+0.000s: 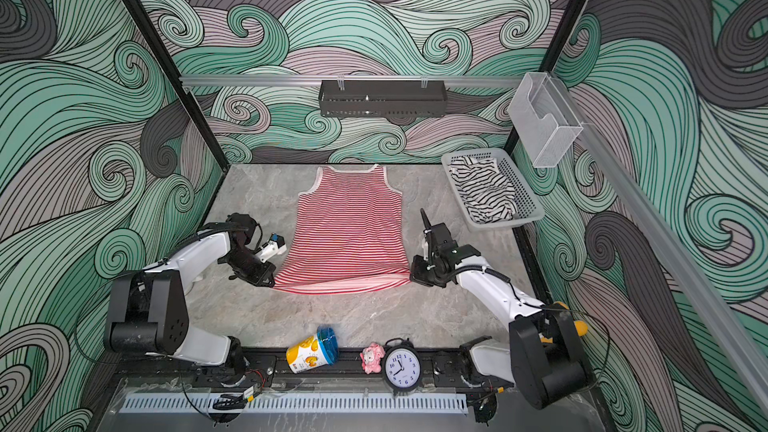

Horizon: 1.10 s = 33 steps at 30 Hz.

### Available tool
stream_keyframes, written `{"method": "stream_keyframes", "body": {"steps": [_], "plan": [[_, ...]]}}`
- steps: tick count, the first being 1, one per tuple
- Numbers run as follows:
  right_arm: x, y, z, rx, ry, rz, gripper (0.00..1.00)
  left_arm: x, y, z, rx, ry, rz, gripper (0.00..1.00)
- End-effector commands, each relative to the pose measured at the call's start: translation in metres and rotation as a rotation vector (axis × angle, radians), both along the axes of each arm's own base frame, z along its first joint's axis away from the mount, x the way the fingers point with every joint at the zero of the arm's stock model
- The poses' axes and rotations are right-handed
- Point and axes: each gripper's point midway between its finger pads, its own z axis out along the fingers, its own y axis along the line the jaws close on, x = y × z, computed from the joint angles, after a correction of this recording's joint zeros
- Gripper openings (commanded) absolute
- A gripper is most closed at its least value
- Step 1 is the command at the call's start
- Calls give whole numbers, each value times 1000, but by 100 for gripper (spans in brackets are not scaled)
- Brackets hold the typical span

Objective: Fold and stack the tank tops
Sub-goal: 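Lay the tank top flat by sweeping both grippers down toward the robot, then open both grippers and move them to the tank top's near hem edges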

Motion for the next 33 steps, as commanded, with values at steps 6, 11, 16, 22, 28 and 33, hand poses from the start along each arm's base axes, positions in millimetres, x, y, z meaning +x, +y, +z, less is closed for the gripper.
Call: {"method": "stream_keyframes", "body": {"steps": [6, 11, 16, 22, 28, 33], "plan": [[-28, -14, -32, -210, 82, 6, 0, -22, 5, -10, 77, 124, -106, 9], [-37, -9, -45, -209, 104, 12, 0, -29, 4, -16, 96, 165, -145, 16], [-42, -8, -44, -221, 108, 20, 13, -36, 4, -17, 112, 202, -189, 23], [-43, -5, -11, -169, 55, 31, 35, -30, 12, -2, 161, 138, -224, 25], [-26, 6, 16, -85, -40, -27, 37, 1, -1, 15, 117, 46, -171, 26], [-16, 27, -8, -67, 40, -28, 29, 32, -18, 8, 119, 1, -150, 25]]}}
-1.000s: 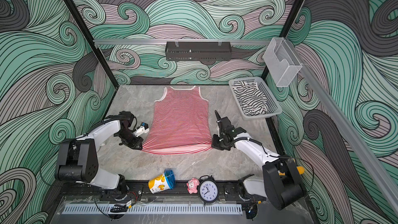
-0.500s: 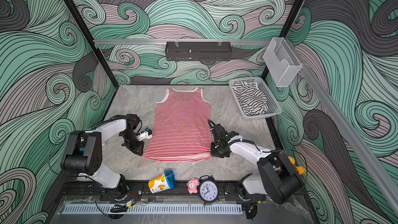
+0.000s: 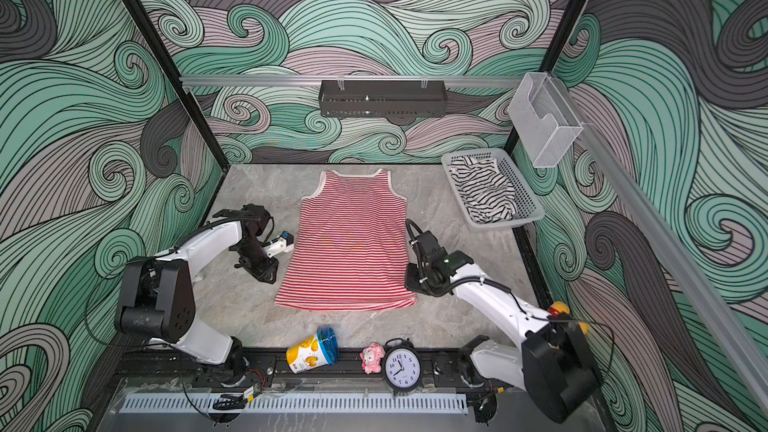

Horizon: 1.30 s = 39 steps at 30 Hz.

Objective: Fold and stack the tank tops
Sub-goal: 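Open both grippers and move them to the tank top's near hem edges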

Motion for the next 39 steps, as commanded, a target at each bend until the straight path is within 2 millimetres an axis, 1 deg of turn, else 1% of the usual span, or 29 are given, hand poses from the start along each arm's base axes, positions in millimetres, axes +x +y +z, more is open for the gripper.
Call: {"method": "stream_keyframes", "body": {"steps": [1, 4, 6, 8, 13, 16, 21, 26, 29, 34, 36, 38, 39], "plan": [[5, 17, -11, 19, 43, -13, 27, 18, -17, -6, -20, -13, 12, 25], [2, 20, -17, -15, 65, 3, 24, 22, -27, -13, -8, -12, -13, 24], [-3, 17, -21, -41, 81, 6, 22, 22, -30, -19, 6, -13, -30, 24], [-11, 12, -25, -63, 99, 5, 19, 18, -31, -25, 23, -3, -45, 24], [-33, 7, -36, -74, 141, 1, 18, 4, -28, -37, 60, 21, -72, 24], [-41, -1, -42, -93, 155, -20, 18, -3, -25, -42, 79, 23, -81, 24], [-45, -8, -47, -121, 172, -35, 18, -10, -18, -49, 117, 30, -90, 24], [-49, -13, -50, -152, 196, -35, 18, -17, -14, -51, 135, 41, -104, 24], [-45, -3, -40, -104, 181, -12, 17, -22, -13, -52, 141, 46, -112, 24], [-28, 14, -6, -16, 94, -1, 21, -29, -11, -52, 160, 53, -132, 24], [-22, 20, 1, 7, 77, -5, 22, -27, -12, -48, 157, 41, -128, 24], [-16, 25, 0, 15, 74, -14, 24, -21, -14, -41, 150, 14, -122, 24], [-15, 26, -5, 11, 80, -22, 25, -16, -16, -35, 145, 1, -118, 24]]}}
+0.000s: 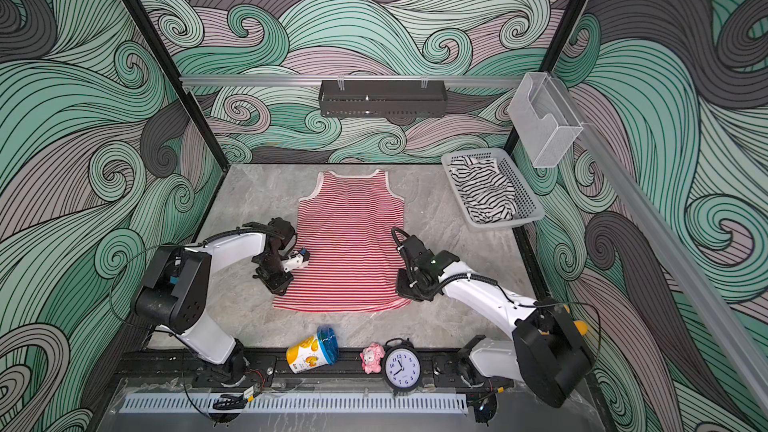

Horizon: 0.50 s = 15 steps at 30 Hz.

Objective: Fold and stack the tank tops

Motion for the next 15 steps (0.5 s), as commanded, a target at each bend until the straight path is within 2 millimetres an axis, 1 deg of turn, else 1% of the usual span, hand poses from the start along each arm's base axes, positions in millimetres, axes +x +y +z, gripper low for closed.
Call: {"method": "stream_keyframes", "body": {"steps": [1, 2, 5, 8, 12, 15], "plan": [[3, 4, -10, -4, 31, -26, 25, 13, -3, 19, -3, -49, 2, 24], [5, 6, -13, -5, 40, -31, 25, 19, -6, 24, -10, -62, 3, 24], [8, 12, -26, 9, 50, -52, 25, 46, -14, 41, -30, -133, 7, 25], [7, 7, -39, -24, 67, -62, 24, 83, -20, 50, -28, -215, 25, 26], [-1, -3, -50, -77, 95, -63, 23, 142, -30, 62, -22, -350, 74, 26], [-5, -3, -53, -72, 106, -66, 23, 188, -40, 70, -39, -453, 115, 26]]}}
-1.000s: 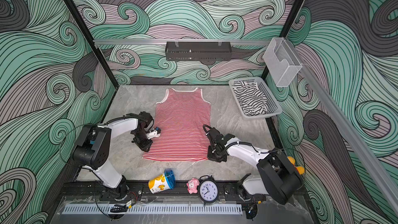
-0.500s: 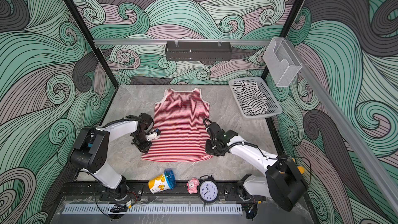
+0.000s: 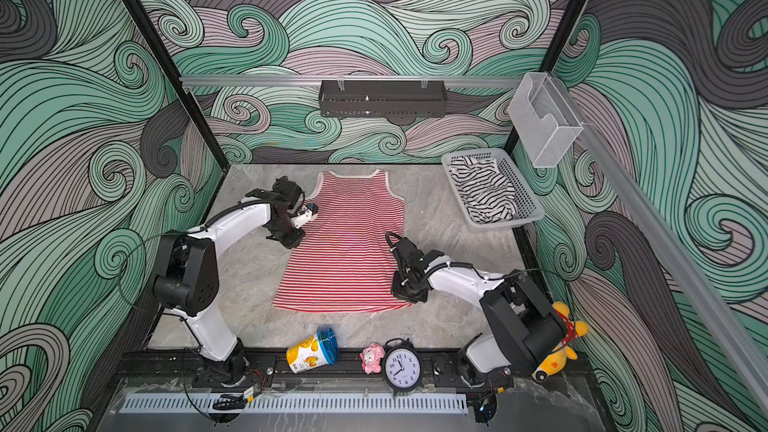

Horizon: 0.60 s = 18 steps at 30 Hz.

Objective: Fold and stack the tank tops

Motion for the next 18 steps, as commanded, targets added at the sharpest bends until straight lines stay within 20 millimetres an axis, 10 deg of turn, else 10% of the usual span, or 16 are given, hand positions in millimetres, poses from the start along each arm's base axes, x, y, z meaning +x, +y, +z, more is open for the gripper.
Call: {"method": "stream_keyframes", "body": {"steps": [1, 10, 18], "plan": [[-8, -7, -7, -30, 16, -26, 23, 53, -10, 9, -9, -128, 60, 26], [-1, -6, -5, -54, 5, -39, 25, 152, -30, -9, -7, -235, 95, 28], [7, -6, -1, -68, -4, -44, 27, 177, -20, -41, 63, -216, 104, 28]]}}
